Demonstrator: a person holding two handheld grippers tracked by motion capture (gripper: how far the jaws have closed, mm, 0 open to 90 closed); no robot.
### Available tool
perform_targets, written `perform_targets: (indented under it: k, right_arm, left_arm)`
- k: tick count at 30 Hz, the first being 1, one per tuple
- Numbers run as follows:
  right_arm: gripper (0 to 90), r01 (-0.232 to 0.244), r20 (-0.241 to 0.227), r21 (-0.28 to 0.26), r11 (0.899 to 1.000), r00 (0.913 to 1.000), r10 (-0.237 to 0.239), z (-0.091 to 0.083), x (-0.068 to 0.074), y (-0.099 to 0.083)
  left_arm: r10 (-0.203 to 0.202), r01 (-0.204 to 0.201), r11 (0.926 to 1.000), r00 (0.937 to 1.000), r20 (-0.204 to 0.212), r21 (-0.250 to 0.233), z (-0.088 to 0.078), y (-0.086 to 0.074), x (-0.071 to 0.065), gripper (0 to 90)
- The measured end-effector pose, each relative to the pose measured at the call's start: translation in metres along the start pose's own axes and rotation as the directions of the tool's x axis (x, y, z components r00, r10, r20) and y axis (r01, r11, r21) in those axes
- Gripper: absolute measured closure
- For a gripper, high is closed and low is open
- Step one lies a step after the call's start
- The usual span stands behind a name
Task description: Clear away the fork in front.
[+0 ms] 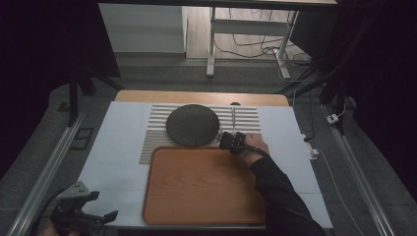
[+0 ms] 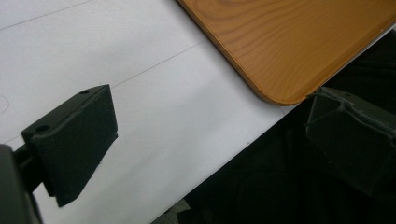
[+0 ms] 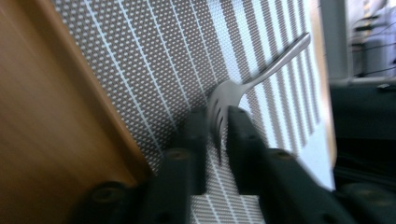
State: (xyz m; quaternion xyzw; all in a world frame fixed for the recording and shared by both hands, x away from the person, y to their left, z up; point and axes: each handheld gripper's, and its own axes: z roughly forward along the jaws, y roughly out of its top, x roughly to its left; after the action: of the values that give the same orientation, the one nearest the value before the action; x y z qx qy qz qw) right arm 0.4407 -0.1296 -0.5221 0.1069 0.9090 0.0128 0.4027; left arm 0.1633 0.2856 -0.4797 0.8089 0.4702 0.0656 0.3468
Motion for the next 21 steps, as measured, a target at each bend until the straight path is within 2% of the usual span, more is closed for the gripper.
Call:
perform_targets:
  k: [2, 3, 6, 12, 16, 17, 18, 21]
  right_arm:
    - [88.7, 0.003, 0.019, -0.014, 1.0, 0.9998, -0.003, -0.003, 0.0, -0.001]
    - [88.8, -0.002, -0.008, -0.025, 1.0, 1.0, 0.002, -0.004, -0.002, -0.001]
    - [89.0, -0.002, 0.001, -0.038, 0.999, 1.0, 0.002, -0.009, -0.003, -0.003]
    - [89.1, -0.029, -0.016, -0.069, 0.997, 0.9995, 0.028, -0.022, -0.008, -0.009]
    - [89.1, -0.081, -0.034, -0.087, 0.993, 0.9963, 0.078, -0.036, -0.011, -0.013]
    - [89.1, -0.107, -0.042, -0.101, 0.989, 0.9938, 0.103, -0.043, -0.012, -0.015]
    - [89.1, -0.107, -0.042, -0.101, 0.989, 0.9938, 0.103, -0.043, -0.012, -0.015]
    - [89.1, -0.165, -0.077, -0.13, 0.978, 0.9848, 0.156, -0.051, -0.011, -0.02]
  left_arm:
    - [0.005, -0.005, 1.0, 1.0, -0.001, 0.003, 0.0, 0.0, 0.0, 1.6]
    - [0.006, -0.006, 1.0, 1.0, -0.001, 0.003, 0.0, 0.0, -0.001, 1.7]
    - [0.009, -0.009, 0.9999, 1.0, -0.002, 0.005, 0.0, 0.0, -0.001, 1.7]
    - [0.007, -0.007, 1.0, 1.0, 0.0, 0.002, 0.0, 0.0, 0.0, 1.7]
    - [0.007, -0.007, 1.0, 1.0, -0.001, 0.003, 0.0, 0.0, -0.001, 1.7]
    - [0.006, -0.006, 1.0, 1.0, -0.001, 0.002, 0.0, 0.0, -0.001, 1.7]
    - [0.006, -0.006, 1.0, 1.0, -0.001, 0.002, 0.0, 0.0, -0.001, 1.7]
    - [0.007, -0.007, 1.0, 1.0, 0.0, 0.001, 0.0, 0.0, -0.001, 1.6]
